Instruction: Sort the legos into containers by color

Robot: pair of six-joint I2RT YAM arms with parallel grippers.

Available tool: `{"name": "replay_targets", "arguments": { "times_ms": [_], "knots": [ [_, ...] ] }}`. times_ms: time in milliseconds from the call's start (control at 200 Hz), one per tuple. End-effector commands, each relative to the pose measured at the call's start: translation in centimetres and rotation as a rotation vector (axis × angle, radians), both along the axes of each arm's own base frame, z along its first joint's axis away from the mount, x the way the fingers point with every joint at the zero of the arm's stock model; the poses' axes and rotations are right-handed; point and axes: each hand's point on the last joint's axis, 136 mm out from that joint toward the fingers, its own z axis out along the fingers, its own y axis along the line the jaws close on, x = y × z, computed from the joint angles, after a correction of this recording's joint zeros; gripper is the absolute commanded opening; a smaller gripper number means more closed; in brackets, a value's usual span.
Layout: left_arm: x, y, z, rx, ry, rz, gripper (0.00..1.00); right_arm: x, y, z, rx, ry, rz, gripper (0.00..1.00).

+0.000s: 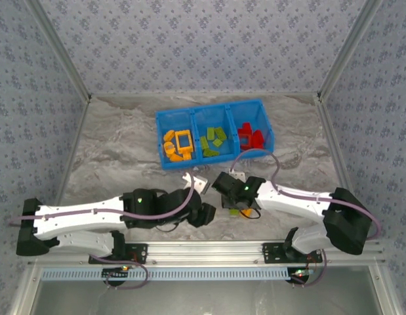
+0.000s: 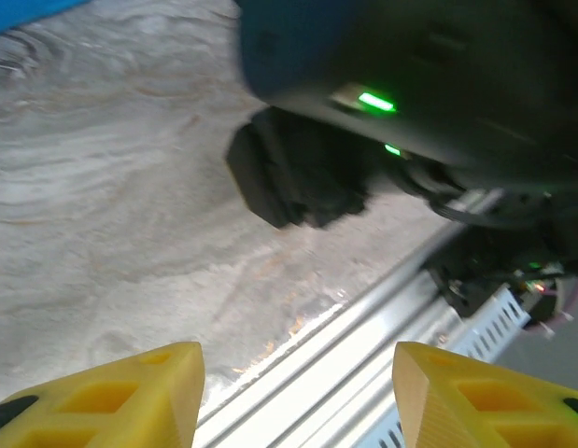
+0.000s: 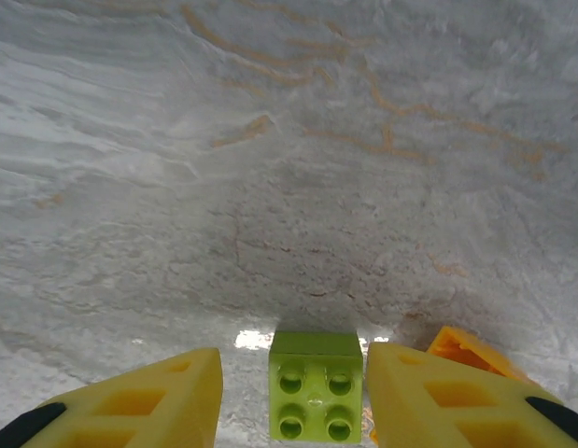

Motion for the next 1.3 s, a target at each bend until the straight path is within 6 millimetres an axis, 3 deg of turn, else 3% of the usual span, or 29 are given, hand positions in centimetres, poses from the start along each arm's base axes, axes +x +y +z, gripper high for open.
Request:
{"name": "replay_targets", "arguments": {
  "times_ms": [0,200,665,909,999,1084,1294],
  "knots": [
    [-0.9,-0.2,1.8,-0.104,-0.025,0.042,0.55,-0.9,-0.9,-1.3,-0.036,0.049,-0.058,0.47],
    [-1.7,0.1,1.0,-0.160,-0.014,0.066,0.56,-1.0,-0.9,-2.7,-0.054,0.076,-0.068,0.48],
    [-1.2,0.4,1.9,-0.178,-0.039,0.082,0.56,-2.1,-0.8,-3.9,-0.064,0.115,-0.067,0.46],
    [-0.9,0.2,2.3,-0.170,-0.063,0.087,0.56,-1.9,-0.8,-4.0,-0.067,0.107,-0.070,0.34],
    [-0.6,0.3,2.8,-0.171,-0.078,0.105,0.56,-1.2,-0.7,-2.5,-0.070,0.056,-0.057,0.27],
    [0.2,1.0,3.6,-0.178,-0.103,0.150,0.55,0.4,-0.3,0.5,-0.060,-0.024,-0.032,0.26],
    [3.2,3.7,6.1,-0.193,-0.239,0.330,0.55,9.0,1.2,8.3,0.022,-0.198,0.010,0.26]
  ]
}}
